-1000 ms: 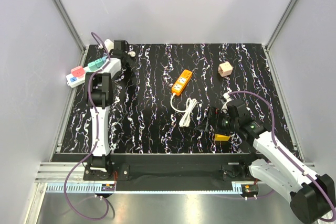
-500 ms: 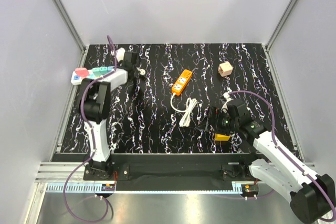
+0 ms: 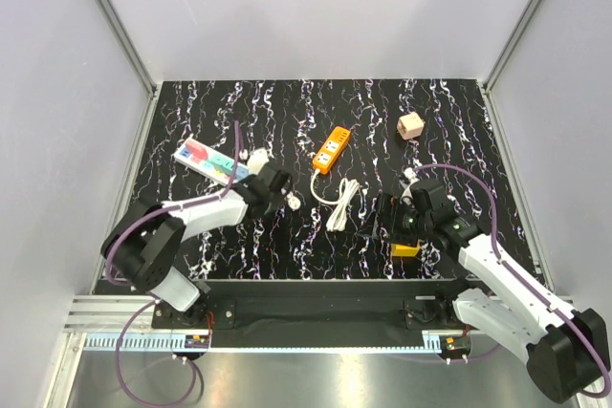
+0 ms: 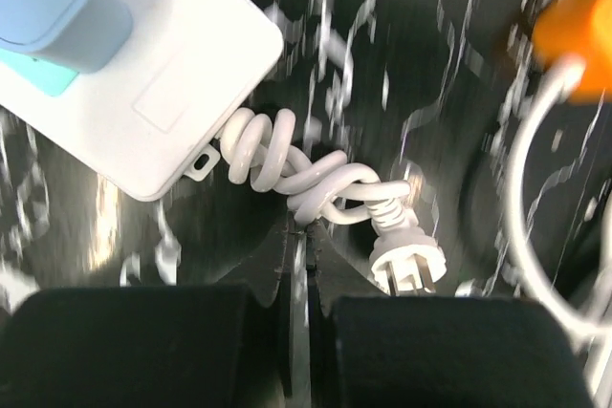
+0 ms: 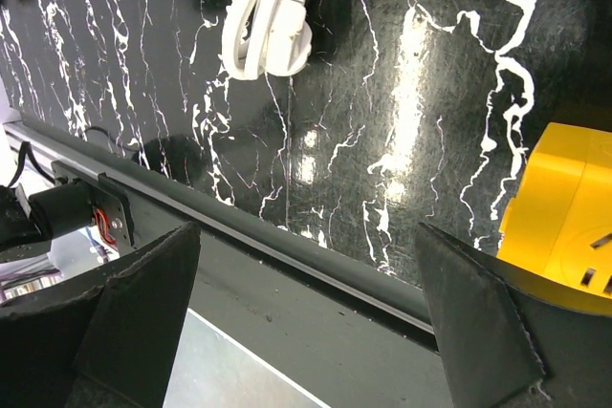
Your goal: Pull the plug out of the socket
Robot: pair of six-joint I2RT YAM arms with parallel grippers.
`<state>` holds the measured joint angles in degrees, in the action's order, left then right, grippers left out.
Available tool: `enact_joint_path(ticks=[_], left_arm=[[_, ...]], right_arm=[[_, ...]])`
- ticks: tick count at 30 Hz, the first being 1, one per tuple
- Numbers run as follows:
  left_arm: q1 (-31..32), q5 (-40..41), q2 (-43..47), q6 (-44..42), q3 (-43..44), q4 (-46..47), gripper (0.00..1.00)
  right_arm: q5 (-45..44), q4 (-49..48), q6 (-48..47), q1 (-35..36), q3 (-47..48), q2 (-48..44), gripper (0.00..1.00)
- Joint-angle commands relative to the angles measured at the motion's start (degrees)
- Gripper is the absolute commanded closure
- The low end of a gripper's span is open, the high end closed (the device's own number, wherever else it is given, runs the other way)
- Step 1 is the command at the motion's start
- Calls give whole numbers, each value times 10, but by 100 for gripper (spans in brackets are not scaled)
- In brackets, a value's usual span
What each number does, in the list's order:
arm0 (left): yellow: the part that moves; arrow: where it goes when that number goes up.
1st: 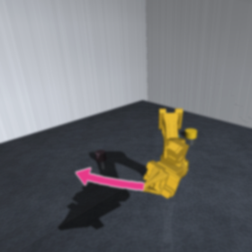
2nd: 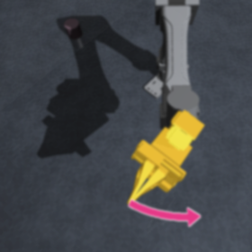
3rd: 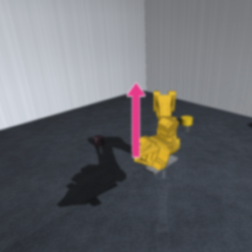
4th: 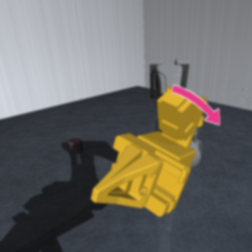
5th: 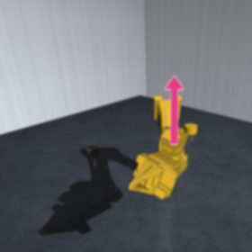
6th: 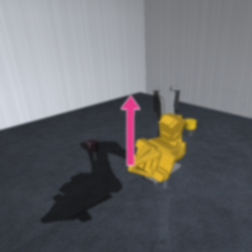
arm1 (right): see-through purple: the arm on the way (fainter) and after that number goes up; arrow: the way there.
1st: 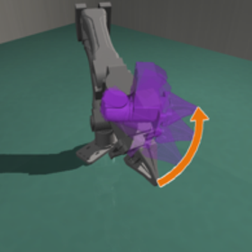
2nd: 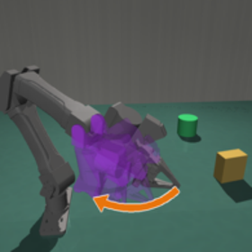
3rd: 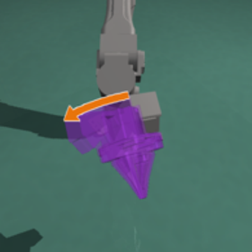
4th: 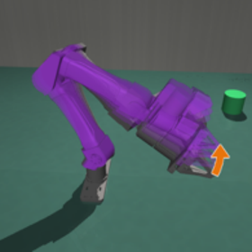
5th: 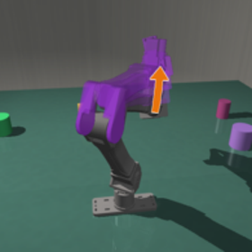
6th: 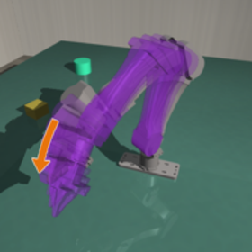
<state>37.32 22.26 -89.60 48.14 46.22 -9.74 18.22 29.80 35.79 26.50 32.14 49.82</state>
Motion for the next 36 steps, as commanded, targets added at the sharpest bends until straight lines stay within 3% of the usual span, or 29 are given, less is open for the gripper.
enact_joint_path(ticks=[1,6,12,16,18,20,23,28,31,36], left_arm=[[44,41,61,65,-17,-8,100],[143,59,100,115,-47,-49,100],[220,58,156,138,-86,-53,97],[255,71,199,141,-119,-56,57],[260,71,232,147,-133,-57,45],[261,74,257,146,-148,-59,34],[261,84,316,138,-159,-67,33],[250,127,433,151,-172,-118,30],[199,122,509,144,-185,-136,30],[41,35,589,98,-212,-116,31]], right_arm=[[17,-18,-12,2,27,10,0],[23,-39,-14,3,18,25,0],[43,-70,-31,3,24,61,0],[65,-105,-31,4,30,92,0],[80,-115,-32,4,36,112,0],[91,-128,-33,4,44,125,0],[110,-141,-43,4,57,145,0],[120,-147,-64,8,85,175,0],[118,-154,-71,25,100,196,0],[82,-151,-85,100,171,270,0]])
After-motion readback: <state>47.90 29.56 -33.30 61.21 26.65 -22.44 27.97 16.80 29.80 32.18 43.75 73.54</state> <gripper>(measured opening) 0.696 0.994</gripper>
